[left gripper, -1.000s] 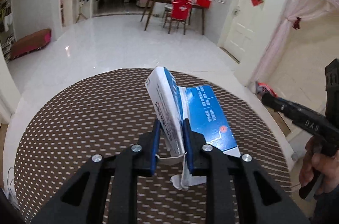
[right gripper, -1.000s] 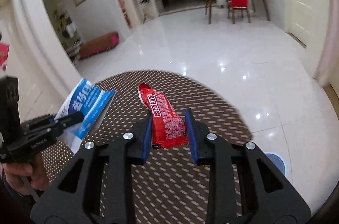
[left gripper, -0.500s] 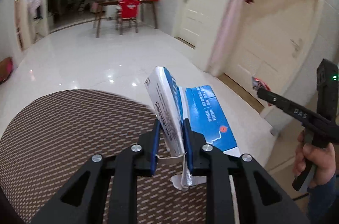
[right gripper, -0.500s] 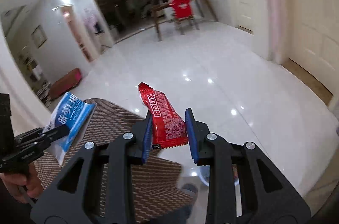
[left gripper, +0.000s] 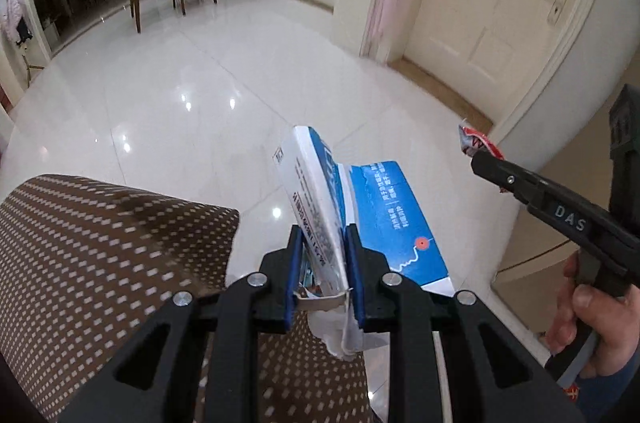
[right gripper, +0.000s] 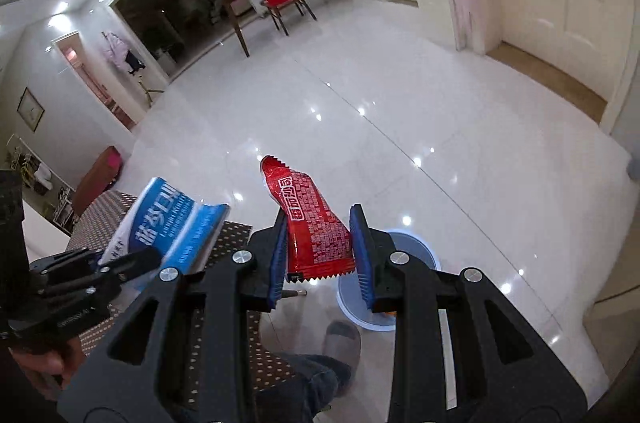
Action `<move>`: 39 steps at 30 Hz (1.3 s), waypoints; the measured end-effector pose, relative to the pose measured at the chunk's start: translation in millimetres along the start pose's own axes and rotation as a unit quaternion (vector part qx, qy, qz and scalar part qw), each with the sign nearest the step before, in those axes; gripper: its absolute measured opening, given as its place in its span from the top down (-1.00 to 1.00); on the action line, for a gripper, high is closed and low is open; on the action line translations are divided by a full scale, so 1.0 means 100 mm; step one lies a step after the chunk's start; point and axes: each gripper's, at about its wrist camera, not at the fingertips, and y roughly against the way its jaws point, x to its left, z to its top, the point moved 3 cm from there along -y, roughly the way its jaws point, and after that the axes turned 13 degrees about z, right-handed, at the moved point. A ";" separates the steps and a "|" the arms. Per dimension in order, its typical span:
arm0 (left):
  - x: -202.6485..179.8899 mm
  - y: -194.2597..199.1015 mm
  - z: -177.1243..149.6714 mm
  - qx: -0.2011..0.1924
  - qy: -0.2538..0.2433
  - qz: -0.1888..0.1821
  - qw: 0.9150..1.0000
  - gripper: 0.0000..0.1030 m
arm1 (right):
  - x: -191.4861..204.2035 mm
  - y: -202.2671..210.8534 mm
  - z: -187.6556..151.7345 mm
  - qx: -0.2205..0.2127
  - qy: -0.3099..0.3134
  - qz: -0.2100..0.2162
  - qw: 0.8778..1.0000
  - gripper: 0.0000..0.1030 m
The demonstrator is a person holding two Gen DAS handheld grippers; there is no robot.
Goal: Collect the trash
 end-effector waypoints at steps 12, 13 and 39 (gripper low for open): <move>-0.52 -0.73 0.22 0.088 -0.075 0.015 0.993 0.28 | -0.49 -0.40 -0.08 0.043 -0.053 0.016 0.998 -0.03; -0.53 -0.77 0.22 0.092 -0.078 0.024 0.992 -0.19 | -0.54 -0.42 -0.08 0.043 -0.061 0.016 0.997 -0.21; 0.55 1.43 -0.19 -0.164 0.049 0.066 0.983 -0.87 | 0.70 0.64 -0.04 -0.038 0.000 -0.054 0.998 -0.88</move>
